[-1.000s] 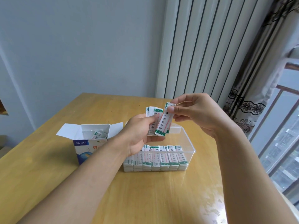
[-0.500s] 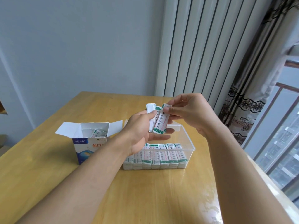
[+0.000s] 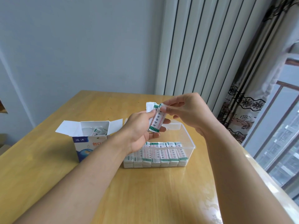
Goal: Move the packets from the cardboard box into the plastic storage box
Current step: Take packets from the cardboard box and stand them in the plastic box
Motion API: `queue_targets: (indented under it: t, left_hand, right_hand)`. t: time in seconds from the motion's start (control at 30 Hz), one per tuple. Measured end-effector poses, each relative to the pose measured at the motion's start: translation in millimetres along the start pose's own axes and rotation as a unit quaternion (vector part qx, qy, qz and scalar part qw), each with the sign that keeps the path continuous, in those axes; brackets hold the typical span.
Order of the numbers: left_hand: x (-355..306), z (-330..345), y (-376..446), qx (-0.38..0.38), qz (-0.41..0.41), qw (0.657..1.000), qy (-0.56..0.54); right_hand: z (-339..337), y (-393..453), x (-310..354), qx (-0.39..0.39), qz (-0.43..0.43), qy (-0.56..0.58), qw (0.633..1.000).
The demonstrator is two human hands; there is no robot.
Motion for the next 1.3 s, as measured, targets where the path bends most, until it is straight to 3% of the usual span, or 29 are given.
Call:
queue_targets:
  t: [0.43,0.57,0.8,1.3]
  left_hand:
    - [6,-2,4,0.007,-0.015,1.0,-0.014]
    - [8,-5,6,-0.007,-0.014,1.0,-0.021]
    - [11,-5,7,0.0,-0.028,1.0,-0.009]
    - [4,-10,6,-0.038,-0.007,0.999,-0.033]
  right_hand:
    - [-2,0,2,-0.012,-0.015,0.003,1.0]
    - [2,-2,4,0.024,-0.019,0.001,1.0]
    - [8,-2,10,0.056,-0.053,-0.12,0.99]
    - [13,-6,9,0.065,-0.018,0.037,0.997]
Point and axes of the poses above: each hand's wrist, its own y-axis towards the middle knuckle, its own z-axis out of the palm, x = y × z, the point moved 9 cm from there along y, towards the middle knuckle, and after that the axes turned 7 degrees about -y, right-handed, at the moved point
